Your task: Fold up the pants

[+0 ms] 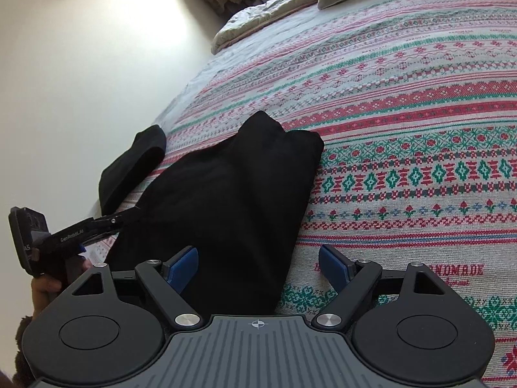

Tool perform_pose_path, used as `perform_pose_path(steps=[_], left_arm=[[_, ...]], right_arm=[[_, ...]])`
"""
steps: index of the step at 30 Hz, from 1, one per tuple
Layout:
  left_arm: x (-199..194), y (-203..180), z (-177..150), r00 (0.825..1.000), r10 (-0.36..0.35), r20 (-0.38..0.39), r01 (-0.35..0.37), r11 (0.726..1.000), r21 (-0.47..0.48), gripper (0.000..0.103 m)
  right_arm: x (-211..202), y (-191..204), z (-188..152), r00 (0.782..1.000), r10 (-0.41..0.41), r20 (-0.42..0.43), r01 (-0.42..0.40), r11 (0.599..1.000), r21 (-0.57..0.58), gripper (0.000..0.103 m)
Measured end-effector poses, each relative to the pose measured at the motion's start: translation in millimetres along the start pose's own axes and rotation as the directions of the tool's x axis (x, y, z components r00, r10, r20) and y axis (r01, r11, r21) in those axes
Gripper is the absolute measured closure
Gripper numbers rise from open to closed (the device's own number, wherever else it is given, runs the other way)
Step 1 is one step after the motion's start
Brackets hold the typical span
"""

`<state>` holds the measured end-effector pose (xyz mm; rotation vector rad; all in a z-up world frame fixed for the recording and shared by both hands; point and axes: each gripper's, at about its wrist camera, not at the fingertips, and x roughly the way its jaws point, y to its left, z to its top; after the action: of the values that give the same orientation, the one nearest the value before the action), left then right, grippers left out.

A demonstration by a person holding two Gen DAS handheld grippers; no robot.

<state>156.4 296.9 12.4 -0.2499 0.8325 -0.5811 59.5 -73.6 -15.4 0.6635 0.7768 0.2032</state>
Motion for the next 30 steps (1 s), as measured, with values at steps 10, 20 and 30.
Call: perform_pose_path(steps=[10, 20, 30], left_arm=[[36, 34, 9, 0.975, -0.209, -0.076, 0.185, 0.95, -0.25, 0.017], [48, 26, -3, 0.942, -0.33, -0.061, 0.288, 0.889, -0.357, 0.062], [85, -41, 6, 0.907, -0.412, -0.082, 0.359, 0.861, -0.359, 0.064]], right_arm=[[17, -36, 13, 0.989, 0.116, 0.093, -0.138, 0.949, 0.283, 0.029], [32, -34, 12, 0.989, 0.1, 0.111, -0.129, 0.946, 0.297, 0.09], [-33, -51, 16, 0.971, 0.097, 0.218, -0.16, 0.943, 0.293, 0.091]])
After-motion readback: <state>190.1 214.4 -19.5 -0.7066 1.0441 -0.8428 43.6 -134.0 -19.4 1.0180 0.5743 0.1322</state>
